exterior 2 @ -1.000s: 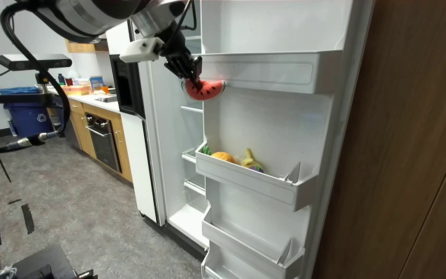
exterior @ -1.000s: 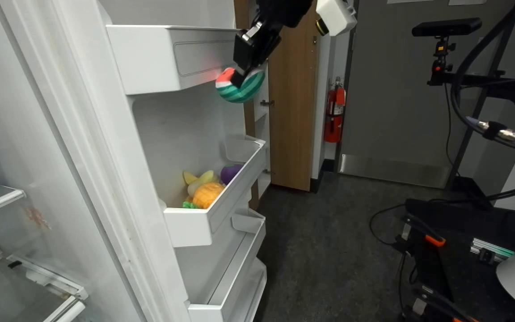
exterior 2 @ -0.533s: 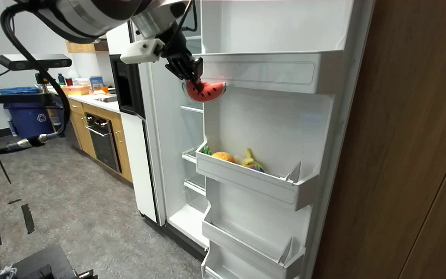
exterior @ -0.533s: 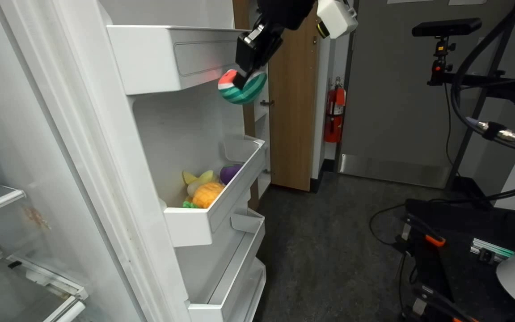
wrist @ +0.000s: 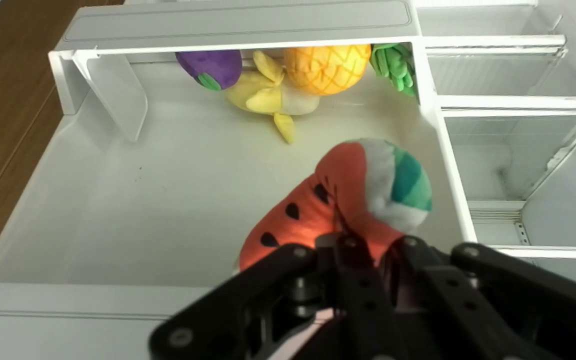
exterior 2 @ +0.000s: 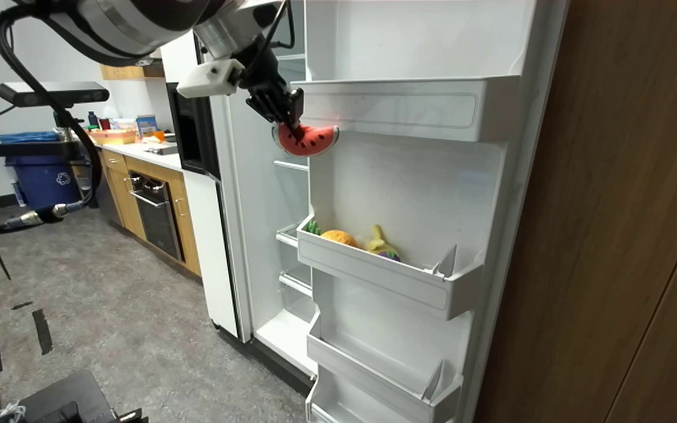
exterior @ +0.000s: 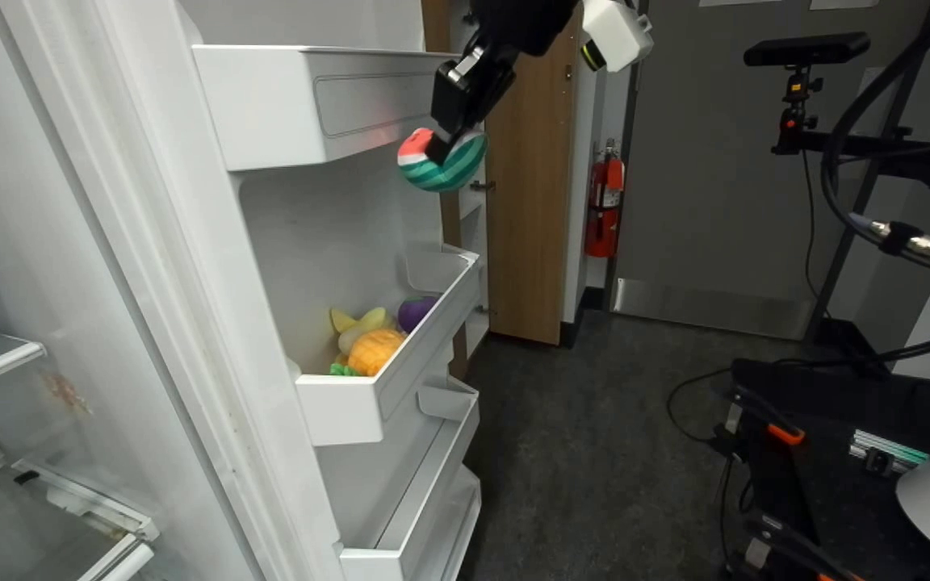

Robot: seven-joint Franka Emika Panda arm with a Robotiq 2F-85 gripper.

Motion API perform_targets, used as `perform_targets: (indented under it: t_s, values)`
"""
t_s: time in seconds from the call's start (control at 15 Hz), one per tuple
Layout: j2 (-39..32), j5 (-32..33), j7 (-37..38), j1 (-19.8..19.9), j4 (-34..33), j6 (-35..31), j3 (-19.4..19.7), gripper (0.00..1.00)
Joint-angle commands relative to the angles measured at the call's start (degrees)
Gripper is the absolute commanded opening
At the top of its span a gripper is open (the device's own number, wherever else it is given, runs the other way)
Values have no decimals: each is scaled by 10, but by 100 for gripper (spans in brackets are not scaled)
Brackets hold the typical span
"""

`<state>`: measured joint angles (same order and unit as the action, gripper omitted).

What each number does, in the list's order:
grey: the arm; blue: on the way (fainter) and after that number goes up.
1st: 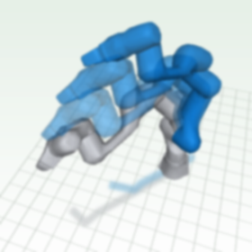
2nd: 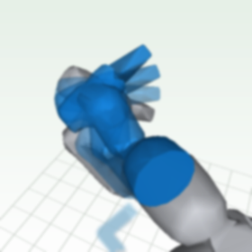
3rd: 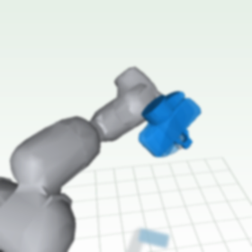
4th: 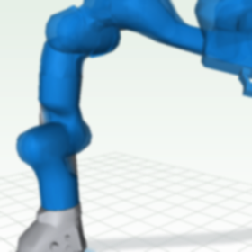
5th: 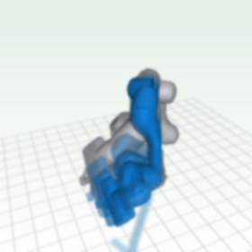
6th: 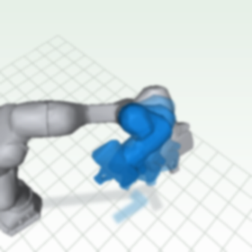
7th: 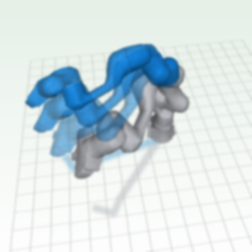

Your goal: Move the watermelon plushy to the upper rack

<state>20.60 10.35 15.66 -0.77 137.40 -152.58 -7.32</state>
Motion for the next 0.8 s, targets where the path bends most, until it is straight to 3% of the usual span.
perform_targets:
  t_s: [0.0, 0.4, 0.73]
  values:
    - [59, -32, -40, -21, 33, 31, 3, 2]
    - [123, -27, -57, -22, 44, 32, 1, 2]
    - [126, 3, -32, 27, 25, -44, -10, 2]
